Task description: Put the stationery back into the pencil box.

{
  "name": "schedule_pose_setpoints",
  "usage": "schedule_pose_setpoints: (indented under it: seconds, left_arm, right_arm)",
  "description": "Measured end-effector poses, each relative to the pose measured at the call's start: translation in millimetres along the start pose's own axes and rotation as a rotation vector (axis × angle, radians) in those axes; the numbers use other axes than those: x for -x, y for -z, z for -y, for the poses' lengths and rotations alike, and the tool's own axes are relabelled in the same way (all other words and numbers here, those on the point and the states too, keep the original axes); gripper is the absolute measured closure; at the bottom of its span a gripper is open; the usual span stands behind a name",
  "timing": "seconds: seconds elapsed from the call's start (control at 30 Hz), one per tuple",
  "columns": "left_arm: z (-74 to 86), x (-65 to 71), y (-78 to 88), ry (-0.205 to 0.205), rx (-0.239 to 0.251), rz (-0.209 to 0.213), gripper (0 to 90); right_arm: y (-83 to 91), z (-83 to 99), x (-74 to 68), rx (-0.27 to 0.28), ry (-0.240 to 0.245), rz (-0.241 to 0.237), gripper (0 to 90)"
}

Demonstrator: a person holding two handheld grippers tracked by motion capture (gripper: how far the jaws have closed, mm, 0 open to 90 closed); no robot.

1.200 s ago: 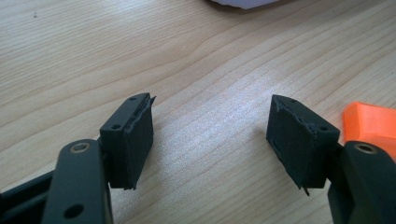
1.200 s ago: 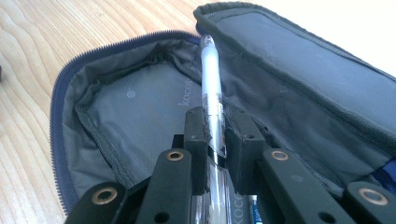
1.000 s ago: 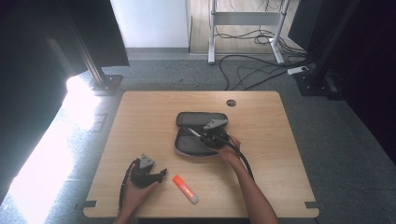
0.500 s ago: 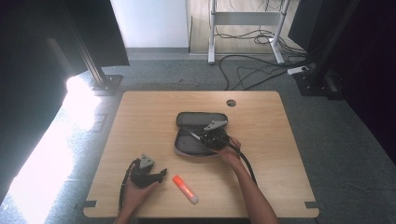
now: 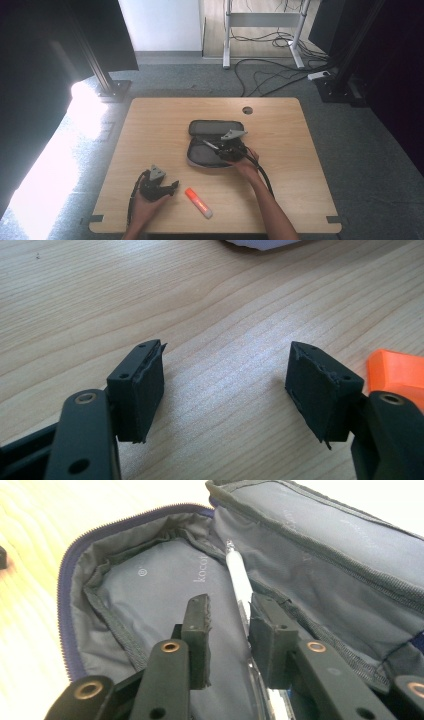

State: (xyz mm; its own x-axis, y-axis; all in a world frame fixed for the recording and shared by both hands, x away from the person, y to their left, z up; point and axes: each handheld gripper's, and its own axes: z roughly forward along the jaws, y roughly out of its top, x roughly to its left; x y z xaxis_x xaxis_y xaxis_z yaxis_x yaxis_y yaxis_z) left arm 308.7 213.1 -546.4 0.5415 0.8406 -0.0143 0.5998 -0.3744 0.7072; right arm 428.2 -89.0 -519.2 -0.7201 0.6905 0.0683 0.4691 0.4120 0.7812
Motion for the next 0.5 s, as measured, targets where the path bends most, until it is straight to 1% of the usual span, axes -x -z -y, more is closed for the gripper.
schedule_pose_setpoints:
  seconds: [0.2, 0.33, 0.5]
  left_arm:
    - [0.0, 0.1, 0.0, -0.002, 0.0, -0.001, 32.0]
    - [-0.1, 0.1, 0.0, -0.002, -0.001, -0.001, 32.1]
    - [-0.1, 0.2, 0.0, -0.002, -0.001, -0.001, 32.1]
  right_arm:
    - [7.4, 1.2, -1.4, 0.027, -0.023, -0.009, 62.4]
    - [15.7, 3.2, -4.3, 0.058, -0.028, -0.007, 61.9]
    - [24.2, 7.6, -7.0, 0.071, -0.037, -0.015, 60.2]
